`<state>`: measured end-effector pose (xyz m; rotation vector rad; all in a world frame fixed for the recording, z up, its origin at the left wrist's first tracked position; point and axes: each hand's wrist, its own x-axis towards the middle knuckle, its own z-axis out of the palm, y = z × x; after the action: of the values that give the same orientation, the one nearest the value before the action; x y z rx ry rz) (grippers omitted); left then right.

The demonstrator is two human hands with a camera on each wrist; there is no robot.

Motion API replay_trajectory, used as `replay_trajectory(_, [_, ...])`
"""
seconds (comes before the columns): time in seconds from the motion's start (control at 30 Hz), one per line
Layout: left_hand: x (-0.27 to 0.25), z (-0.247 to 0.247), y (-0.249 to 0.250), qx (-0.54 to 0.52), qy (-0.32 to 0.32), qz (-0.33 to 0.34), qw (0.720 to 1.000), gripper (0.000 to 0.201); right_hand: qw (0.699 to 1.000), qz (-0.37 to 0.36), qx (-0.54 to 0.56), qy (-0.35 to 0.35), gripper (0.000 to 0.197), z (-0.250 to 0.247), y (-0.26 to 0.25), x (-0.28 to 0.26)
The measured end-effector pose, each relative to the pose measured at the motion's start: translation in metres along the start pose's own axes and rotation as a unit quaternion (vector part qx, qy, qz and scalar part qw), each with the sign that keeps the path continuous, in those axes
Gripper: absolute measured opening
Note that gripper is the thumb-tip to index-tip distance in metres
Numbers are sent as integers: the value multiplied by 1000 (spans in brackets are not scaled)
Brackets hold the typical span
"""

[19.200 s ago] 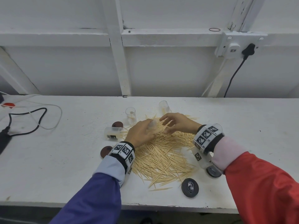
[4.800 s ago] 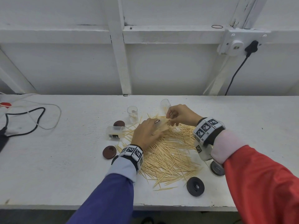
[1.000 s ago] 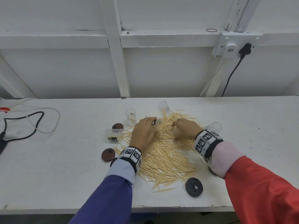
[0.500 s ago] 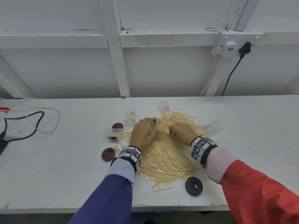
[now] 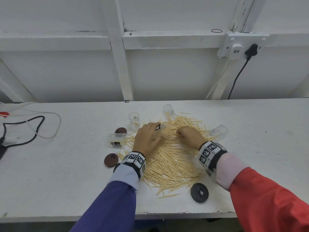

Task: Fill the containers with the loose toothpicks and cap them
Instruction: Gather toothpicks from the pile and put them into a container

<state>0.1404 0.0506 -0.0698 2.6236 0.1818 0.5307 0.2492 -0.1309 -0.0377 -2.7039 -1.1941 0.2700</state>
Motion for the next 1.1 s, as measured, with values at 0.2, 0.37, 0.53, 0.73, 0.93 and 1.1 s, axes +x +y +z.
replay_trajectory(0.2, [1, -2, 1, 16, 7, -27, 999, 56, 994, 26, 105, -7, 39, -16, 4, 2])
replay_trajectory(0.37, [1, -3, 1, 31, 10, -47, 998, 57, 987, 43, 156, -9, 35, -26, 6, 1])
replay_trajectory(0.53, [1, -3, 2, 33, 2, -52, 998, 58, 970, 39, 239, 27, 24, -32, 6, -1])
replay_trajectory(0.73, [-1, -2, 1, 26, -8, -44, 999, 60, 962, -21, 270, -32, 25, -36, -6, -7])
replay_trajectory(0.93, [0, -3, 3, 13, -11, -46, 999, 61, 984, -50, 155, -65, 25, -27, -8, -2])
replay_trajectory(1.1, [-1, -3, 2, 23, -27, -32, 999, 58, 990, -51, 122, -50, 21, -31, -9, 1])
